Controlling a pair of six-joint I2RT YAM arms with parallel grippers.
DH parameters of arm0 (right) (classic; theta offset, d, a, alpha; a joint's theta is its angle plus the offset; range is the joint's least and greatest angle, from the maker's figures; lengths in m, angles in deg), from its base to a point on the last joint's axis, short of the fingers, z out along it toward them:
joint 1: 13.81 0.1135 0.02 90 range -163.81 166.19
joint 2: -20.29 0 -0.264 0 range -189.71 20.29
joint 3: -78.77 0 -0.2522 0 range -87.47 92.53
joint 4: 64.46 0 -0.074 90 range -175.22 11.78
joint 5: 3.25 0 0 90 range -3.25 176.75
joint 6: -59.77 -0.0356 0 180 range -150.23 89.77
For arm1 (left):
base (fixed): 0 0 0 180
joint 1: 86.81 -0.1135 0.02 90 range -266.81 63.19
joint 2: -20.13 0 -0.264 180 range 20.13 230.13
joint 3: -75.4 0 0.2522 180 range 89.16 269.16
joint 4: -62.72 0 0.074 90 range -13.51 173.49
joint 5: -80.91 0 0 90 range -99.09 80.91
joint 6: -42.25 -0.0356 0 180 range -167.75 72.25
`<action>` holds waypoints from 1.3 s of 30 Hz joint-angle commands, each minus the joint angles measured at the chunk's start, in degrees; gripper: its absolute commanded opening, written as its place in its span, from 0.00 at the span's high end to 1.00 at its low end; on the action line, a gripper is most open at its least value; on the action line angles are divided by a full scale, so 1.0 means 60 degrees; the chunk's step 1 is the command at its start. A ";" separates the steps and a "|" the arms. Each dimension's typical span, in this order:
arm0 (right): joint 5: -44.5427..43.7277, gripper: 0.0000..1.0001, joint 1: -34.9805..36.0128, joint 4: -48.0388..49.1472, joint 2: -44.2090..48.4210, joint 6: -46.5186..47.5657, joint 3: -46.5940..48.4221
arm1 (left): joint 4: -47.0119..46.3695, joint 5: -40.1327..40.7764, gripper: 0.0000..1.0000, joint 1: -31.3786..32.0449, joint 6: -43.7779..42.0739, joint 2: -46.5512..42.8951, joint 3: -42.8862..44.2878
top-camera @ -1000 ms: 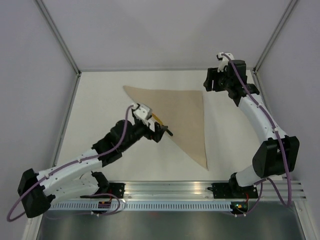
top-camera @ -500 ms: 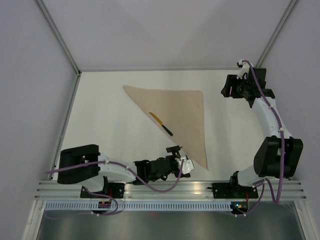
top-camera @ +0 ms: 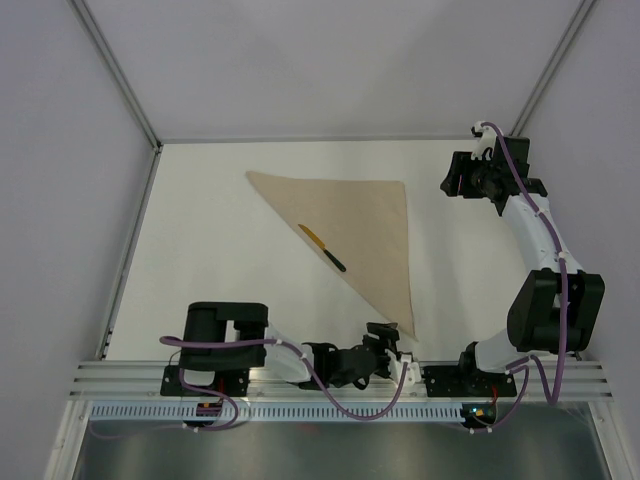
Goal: Fold the napkin, place the utensils inside, and roll it up
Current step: Fold the napkin
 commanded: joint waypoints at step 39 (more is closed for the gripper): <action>0.0113 0.45 -0.0047 0.0339 -0.0090 -0.0314 -0.0073 | -0.1165 0.0233 0.62 -0.0017 0.0186 0.2308 0.1564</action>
